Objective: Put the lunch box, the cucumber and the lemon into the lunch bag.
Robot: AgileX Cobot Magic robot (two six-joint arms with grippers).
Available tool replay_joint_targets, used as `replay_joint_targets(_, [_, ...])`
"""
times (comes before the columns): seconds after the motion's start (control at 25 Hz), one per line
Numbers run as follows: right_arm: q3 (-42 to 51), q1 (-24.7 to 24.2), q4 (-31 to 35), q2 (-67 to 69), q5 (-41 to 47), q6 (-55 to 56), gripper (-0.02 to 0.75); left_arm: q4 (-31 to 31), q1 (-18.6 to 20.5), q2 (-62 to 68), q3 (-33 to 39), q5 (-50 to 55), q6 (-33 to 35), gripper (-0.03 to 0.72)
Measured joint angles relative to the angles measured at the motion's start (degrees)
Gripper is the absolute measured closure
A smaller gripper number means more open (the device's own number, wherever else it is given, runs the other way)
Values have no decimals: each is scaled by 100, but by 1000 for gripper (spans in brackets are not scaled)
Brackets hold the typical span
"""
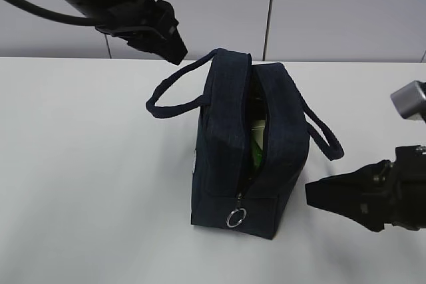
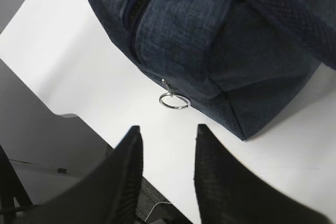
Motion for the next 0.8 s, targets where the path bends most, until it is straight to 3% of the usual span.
replay_joint_targets(0.12, [-64, 170, 4, 194, -7, -229, 488, 11, 0, 0, 0, 0, 0, 305])
replay_joint_targets(0.24, [-245, 639, 13, 205, -301, -325, 493, 11, 0, 0, 0, 0, 0, 305])
replay_joint_targets(0.52, [-469, 2099, 90, 228, -1942, -382, 494, 11, 0, 0, 0, 0, 0, 305])
replay_joint_targets(0.8, [-483, 2999, 739, 661, -3010, -392, 494, 11, 0, 0, 0, 0, 0, 305])
